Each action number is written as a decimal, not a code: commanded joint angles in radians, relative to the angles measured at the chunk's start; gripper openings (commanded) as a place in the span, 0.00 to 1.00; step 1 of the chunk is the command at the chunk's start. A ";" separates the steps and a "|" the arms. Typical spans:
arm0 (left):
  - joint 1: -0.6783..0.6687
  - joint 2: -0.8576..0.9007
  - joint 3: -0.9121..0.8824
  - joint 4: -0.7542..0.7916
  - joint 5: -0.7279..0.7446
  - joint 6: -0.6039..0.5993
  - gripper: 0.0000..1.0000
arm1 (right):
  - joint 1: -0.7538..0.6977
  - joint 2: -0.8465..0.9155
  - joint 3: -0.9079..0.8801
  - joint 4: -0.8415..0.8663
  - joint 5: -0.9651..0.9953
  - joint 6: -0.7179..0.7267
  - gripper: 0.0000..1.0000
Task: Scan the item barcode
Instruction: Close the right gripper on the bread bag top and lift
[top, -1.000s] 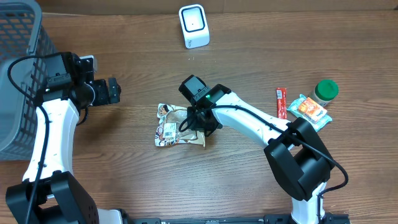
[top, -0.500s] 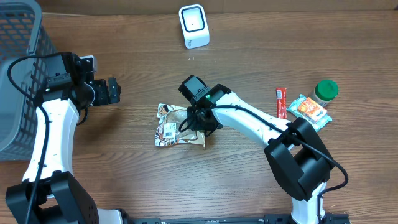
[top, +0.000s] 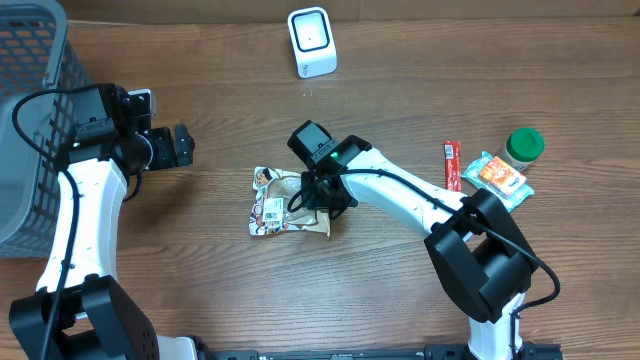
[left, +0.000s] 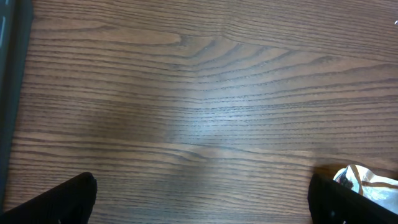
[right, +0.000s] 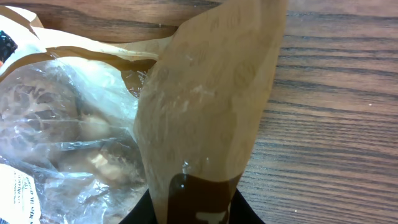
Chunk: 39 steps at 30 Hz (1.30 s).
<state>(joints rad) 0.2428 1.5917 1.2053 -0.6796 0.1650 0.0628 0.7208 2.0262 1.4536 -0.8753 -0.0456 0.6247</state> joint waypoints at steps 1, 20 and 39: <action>-0.002 0.005 0.014 0.003 0.008 0.012 1.00 | 0.002 -0.042 0.020 0.002 -0.002 -0.003 0.04; -0.002 0.005 0.014 0.004 0.008 0.012 1.00 | 0.002 -0.042 0.020 0.008 -0.002 -0.003 0.04; -0.002 0.005 0.014 0.004 0.008 0.012 1.00 | 0.002 -0.239 0.021 0.055 -0.002 -0.084 0.04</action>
<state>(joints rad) 0.2428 1.5917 1.2053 -0.6796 0.1650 0.0628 0.7208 1.8748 1.4536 -0.8284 -0.0452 0.5541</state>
